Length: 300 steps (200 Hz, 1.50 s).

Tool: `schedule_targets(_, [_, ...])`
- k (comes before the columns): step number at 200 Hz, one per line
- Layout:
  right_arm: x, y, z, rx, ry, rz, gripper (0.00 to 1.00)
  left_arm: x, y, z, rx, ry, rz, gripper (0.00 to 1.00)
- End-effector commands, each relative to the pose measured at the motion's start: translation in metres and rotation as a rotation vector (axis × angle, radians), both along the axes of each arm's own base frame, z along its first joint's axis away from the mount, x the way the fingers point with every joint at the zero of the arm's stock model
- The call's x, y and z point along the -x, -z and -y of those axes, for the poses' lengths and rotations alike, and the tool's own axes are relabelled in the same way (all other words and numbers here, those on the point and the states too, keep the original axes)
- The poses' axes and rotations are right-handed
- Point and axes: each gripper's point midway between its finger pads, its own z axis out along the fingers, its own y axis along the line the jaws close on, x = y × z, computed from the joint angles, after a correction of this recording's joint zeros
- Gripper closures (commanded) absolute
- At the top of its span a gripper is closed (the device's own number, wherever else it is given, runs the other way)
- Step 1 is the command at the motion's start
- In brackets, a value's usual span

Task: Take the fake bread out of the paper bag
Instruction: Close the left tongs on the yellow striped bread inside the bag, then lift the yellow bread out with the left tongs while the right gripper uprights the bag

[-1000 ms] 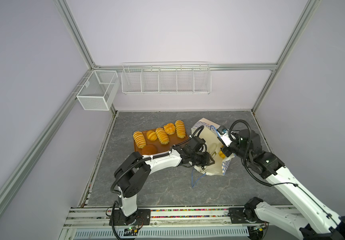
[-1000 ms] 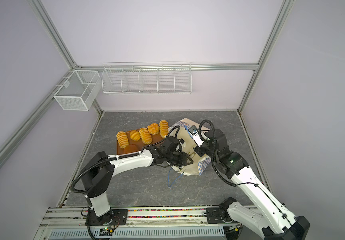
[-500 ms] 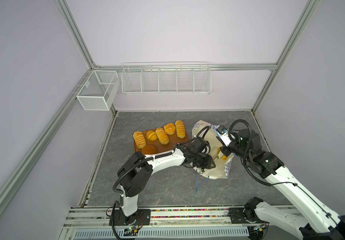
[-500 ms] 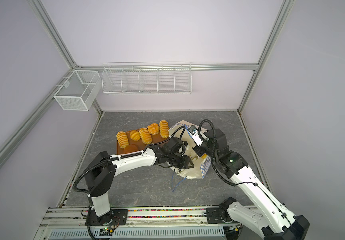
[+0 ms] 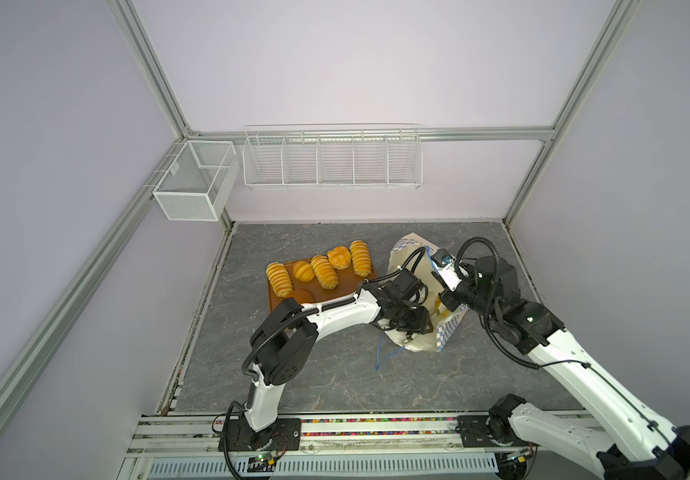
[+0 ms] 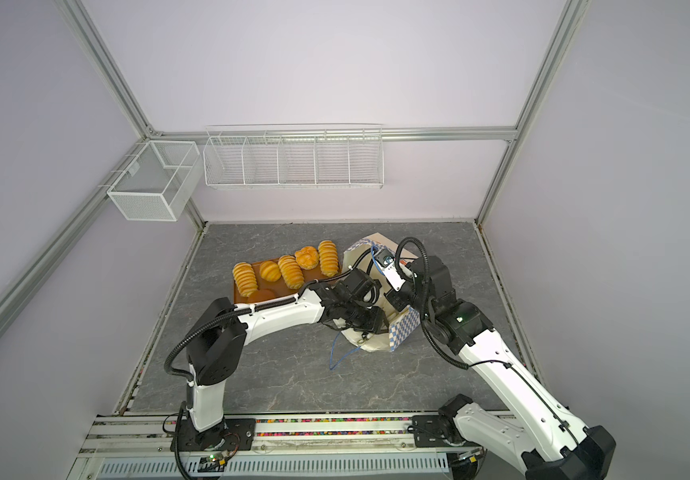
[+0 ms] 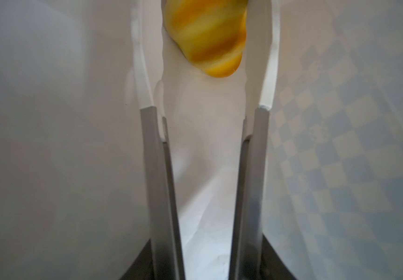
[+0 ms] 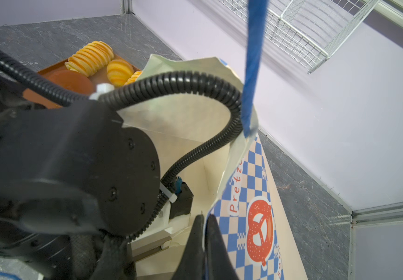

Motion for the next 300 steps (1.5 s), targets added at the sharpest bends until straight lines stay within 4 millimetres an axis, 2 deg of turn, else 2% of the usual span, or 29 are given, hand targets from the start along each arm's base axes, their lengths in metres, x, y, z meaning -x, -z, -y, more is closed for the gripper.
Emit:
schedule_targets(1, [0.003, -0.010, -0.014, -0.041, -0.064, 0.016, 0.93, 0.004, 0.002, 0.008, 0.003, 0.022, -0.027, 0.55])
schedule_targets(28, [0.001, -0.006, -0.014, -0.034, -0.060, 0.013, 0.93, 0.005, -0.002, 0.013, 0.025, 0.028, -0.042, 0.59])
schedule_targets(60, [-0.002, -0.002, -0.010, -0.016, -0.040, 0.016, 0.93, 0.001, -0.013, 0.009, 0.044, 0.020, -0.032, 0.79])
schedule_targets(83, [-0.004, 0.000, -0.008, -0.008, -0.029, 0.017, 0.93, -0.005, -0.024, -0.001, 0.057, -0.001, -0.020, 0.96])
schedule_targets(93, [-0.004, 0.000, -0.008, -0.007, -0.026, 0.019, 0.93, -0.007, -0.028, -0.005, 0.058, -0.013, -0.015, 1.00])
schedule_targets(183, [-0.010, 0.002, -0.002, 0.001, 0.021, 0.027, 0.93, -0.006, -0.052, -0.044, 0.047, -0.076, 0.043, 1.00])
schedule_targets(237, [-0.021, 0.004, 0.003, -0.002, 0.083, 0.010, 0.93, -0.004, -0.086, -0.069, 0.061, -0.096, 0.124, 1.00])
schedule_targets(273, [-0.028, -0.004, 0.006, -0.015, 0.125, 0.006, 0.93, 0.000, -0.108, -0.087, 0.061, -0.105, 0.182, 1.00])
schedule_targets(300, [-0.033, -0.009, 0.009, -0.032, 0.155, -0.001, 0.93, -0.001, -0.114, -0.102, 0.053, -0.132, 0.228, 1.00])
